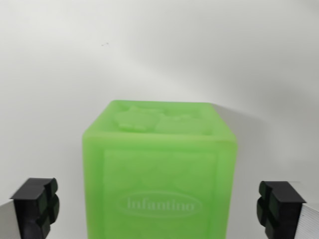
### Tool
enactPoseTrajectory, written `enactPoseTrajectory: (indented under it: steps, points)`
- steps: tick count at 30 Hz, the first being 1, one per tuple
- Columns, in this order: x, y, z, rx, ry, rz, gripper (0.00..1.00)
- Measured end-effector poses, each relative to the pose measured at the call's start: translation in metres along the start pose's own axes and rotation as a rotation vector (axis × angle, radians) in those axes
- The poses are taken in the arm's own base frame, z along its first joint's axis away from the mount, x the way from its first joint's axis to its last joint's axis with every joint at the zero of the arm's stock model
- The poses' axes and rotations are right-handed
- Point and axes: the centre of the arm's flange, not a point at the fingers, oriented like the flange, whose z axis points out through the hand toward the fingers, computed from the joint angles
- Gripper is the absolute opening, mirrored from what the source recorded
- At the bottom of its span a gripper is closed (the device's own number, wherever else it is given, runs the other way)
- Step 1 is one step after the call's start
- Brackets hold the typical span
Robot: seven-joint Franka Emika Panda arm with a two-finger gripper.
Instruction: Stack cube
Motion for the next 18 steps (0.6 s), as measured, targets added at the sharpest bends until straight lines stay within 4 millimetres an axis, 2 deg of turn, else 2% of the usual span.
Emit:
enactPoseTrajectory:
  steps: [8,15,16,18]
  points:
    - [0.000,0.000,0.016,0.001,0.000,0.000,1.00]
    - [0.000,0.000,0.023,0.001,0.001,0.000,1.00]
    - [0.000,0.000,0.023,0.001,0.001,-0.001,0.00]
    - [0.000,0.000,0.023,0.001,0.001,0.000,0.00]
